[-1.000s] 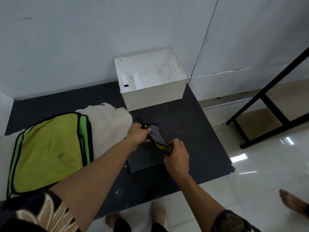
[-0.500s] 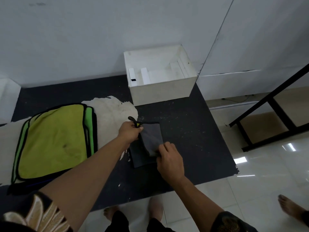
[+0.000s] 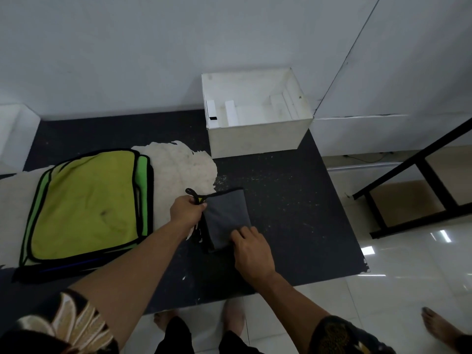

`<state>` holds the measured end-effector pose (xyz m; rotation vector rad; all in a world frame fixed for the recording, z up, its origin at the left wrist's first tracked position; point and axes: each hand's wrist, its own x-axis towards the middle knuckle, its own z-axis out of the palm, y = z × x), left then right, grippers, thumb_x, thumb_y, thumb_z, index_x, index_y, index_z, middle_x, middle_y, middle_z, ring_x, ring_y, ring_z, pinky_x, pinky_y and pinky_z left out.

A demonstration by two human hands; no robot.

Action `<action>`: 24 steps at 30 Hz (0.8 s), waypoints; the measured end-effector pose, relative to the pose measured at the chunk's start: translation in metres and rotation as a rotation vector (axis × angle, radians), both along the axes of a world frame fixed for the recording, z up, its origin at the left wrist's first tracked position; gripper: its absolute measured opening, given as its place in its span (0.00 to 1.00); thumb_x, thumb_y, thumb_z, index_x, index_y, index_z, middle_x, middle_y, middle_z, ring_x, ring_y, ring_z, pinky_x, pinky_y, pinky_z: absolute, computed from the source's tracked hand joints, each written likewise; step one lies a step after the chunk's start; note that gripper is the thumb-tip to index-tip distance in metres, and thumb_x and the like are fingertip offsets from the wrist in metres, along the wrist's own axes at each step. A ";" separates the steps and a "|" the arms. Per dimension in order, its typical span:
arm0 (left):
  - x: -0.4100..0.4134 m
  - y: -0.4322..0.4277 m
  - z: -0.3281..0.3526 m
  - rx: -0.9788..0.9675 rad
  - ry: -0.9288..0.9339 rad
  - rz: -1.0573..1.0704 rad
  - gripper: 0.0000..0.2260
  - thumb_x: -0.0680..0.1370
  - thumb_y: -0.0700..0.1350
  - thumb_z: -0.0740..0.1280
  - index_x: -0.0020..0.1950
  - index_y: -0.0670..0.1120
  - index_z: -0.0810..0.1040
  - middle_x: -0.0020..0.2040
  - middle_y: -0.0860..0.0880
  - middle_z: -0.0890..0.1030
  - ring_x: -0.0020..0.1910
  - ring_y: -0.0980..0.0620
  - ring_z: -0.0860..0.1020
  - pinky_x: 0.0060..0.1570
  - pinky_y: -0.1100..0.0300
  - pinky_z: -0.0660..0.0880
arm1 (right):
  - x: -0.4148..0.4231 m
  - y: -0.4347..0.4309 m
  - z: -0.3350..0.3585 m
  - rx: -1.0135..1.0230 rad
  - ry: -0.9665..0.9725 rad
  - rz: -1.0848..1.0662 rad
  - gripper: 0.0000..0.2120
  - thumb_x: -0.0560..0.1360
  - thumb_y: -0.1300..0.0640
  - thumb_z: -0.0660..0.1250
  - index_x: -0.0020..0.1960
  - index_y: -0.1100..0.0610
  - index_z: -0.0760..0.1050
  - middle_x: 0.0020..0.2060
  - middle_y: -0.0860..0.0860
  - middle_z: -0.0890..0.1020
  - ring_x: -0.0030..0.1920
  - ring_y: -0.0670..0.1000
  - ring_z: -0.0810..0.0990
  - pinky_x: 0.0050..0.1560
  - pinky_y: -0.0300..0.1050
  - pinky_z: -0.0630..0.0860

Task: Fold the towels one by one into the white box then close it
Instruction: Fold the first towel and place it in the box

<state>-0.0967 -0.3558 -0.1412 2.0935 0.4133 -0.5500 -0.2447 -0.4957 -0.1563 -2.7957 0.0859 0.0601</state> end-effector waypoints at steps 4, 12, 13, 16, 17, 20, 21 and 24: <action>0.001 0.002 0.002 0.019 -0.030 -0.018 0.06 0.73 0.44 0.74 0.39 0.48 0.78 0.44 0.44 0.83 0.44 0.45 0.81 0.50 0.51 0.79 | 0.005 0.001 0.002 -0.024 -0.017 0.051 0.10 0.69 0.60 0.72 0.47 0.52 0.75 0.42 0.51 0.78 0.42 0.51 0.74 0.40 0.44 0.73; -0.011 0.002 0.014 0.107 -0.023 -0.215 0.30 0.67 0.47 0.78 0.64 0.44 0.68 0.58 0.45 0.79 0.56 0.44 0.78 0.55 0.53 0.75 | -0.001 0.004 -0.002 -0.045 0.020 0.106 0.08 0.74 0.56 0.68 0.53 0.51 0.77 0.47 0.51 0.78 0.47 0.52 0.75 0.46 0.46 0.74; -0.016 0.001 0.016 0.161 -0.038 -0.246 0.32 0.68 0.47 0.77 0.66 0.44 0.64 0.60 0.44 0.77 0.57 0.43 0.78 0.52 0.55 0.74 | -0.001 0.004 -0.002 -0.053 0.035 0.112 0.09 0.74 0.56 0.68 0.54 0.51 0.77 0.48 0.51 0.78 0.48 0.52 0.75 0.48 0.47 0.74; -0.031 0.000 0.016 0.247 -0.036 -0.283 0.35 0.70 0.46 0.75 0.69 0.44 0.59 0.58 0.44 0.77 0.51 0.45 0.78 0.43 0.59 0.71 | -0.001 0.004 0.000 -0.079 0.051 0.107 0.09 0.74 0.52 0.68 0.53 0.51 0.79 0.48 0.52 0.78 0.50 0.54 0.75 0.49 0.49 0.73; -0.035 0.001 0.015 0.252 -0.029 -0.270 0.35 0.71 0.45 0.75 0.70 0.45 0.58 0.57 0.45 0.77 0.48 0.46 0.78 0.42 0.59 0.72 | 0.000 0.004 0.001 -0.086 0.037 0.103 0.08 0.74 0.49 0.68 0.51 0.51 0.79 0.47 0.51 0.78 0.50 0.54 0.75 0.48 0.49 0.73; -0.046 0.003 0.012 0.273 -0.064 -0.221 0.39 0.70 0.45 0.75 0.73 0.47 0.54 0.62 0.41 0.75 0.56 0.41 0.77 0.54 0.51 0.75 | 0.003 0.003 0.005 -0.080 -0.025 0.036 0.12 0.76 0.44 0.64 0.45 0.51 0.80 0.45 0.51 0.76 0.47 0.52 0.74 0.44 0.48 0.72; -0.050 0.003 0.013 0.315 -0.117 -0.234 0.39 0.70 0.45 0.74 0.74 0.47 0.54 0.65 0.41 0.71 0.58 0.40 0.76 0.55 0.50 0.75 | 0.006 0.002 0.007 -0.068 -0.048 0.000 0.11 0.76 0.45 0.64 0.46 0.51 0.79 0.46 0.51 0.76 0.47 0.53 0.74 0.44 0.48 0.72; -0.057 0.002 0.015 0.470 -0.396 -0.421 0.34 0.75 0.47 0.70 0.77 0.49 0.55 0.72 0.43 0.63 0.66 0.42 0.69 0.59 0.48 0.71 | 0.019 0.004 0.014 -0.044 -0.010 -0.048 0.14 0.78 0.49 0.63 0.61 0.53 0.74 0.63 0.56 0.72 0.59 0.57 0.73 0.53 0.54 0.73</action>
